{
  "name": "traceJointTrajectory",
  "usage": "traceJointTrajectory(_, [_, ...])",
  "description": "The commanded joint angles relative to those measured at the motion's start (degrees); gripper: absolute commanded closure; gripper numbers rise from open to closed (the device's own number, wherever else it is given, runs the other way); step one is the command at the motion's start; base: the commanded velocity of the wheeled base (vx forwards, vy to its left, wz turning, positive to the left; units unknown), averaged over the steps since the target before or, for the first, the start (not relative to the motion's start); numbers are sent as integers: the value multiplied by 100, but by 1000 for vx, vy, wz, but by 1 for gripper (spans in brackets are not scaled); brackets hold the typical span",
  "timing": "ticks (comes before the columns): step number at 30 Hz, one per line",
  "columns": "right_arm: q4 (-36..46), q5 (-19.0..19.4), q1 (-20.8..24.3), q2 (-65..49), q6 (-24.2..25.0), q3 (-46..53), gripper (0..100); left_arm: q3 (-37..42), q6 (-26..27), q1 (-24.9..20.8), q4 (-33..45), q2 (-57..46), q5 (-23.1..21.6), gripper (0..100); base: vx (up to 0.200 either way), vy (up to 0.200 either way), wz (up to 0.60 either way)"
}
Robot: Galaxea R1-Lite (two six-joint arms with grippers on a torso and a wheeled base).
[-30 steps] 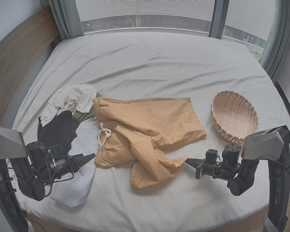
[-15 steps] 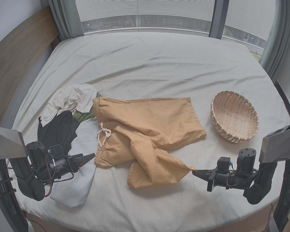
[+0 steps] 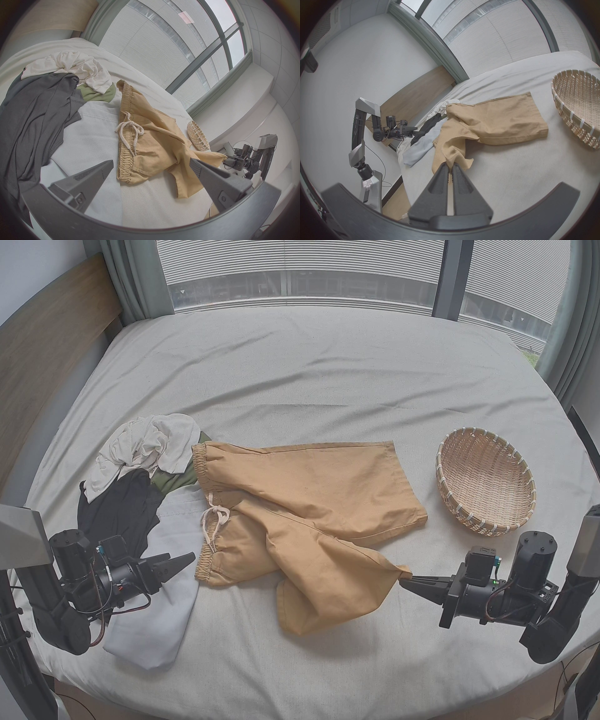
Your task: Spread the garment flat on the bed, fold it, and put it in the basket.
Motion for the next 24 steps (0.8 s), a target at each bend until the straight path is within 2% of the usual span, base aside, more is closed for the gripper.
traceJointTrajectory(1, [20, 5, 85, -319, 17, 20, 100, 5, 1, 6, -8, -29, 9, 0, 0, 0, 0])
traceJointTrajectory(9, [187, -4, 235, -802, 87, 275, 100, -4, 1, 15, -8, -20, 9, 0, 0, 0, 0])
traceJointTrajectory(14, [249, -4, 156, -872, 87, 214, 100, 5, 10, 6, -8, -20, 17, 0, 0, 0, 0])
traceJointTrajectory(19, [275, -13, -240, -477, 87, -217, 100, 14, 18, 6, -8, -12, 26, 0, 0, 0, 0])
traceJointTrajectory(24, [258, -30, -433, 112, 157, -674, 100, 5, 27, 6, 1, 6, 35, 0, 0, 0, 0])
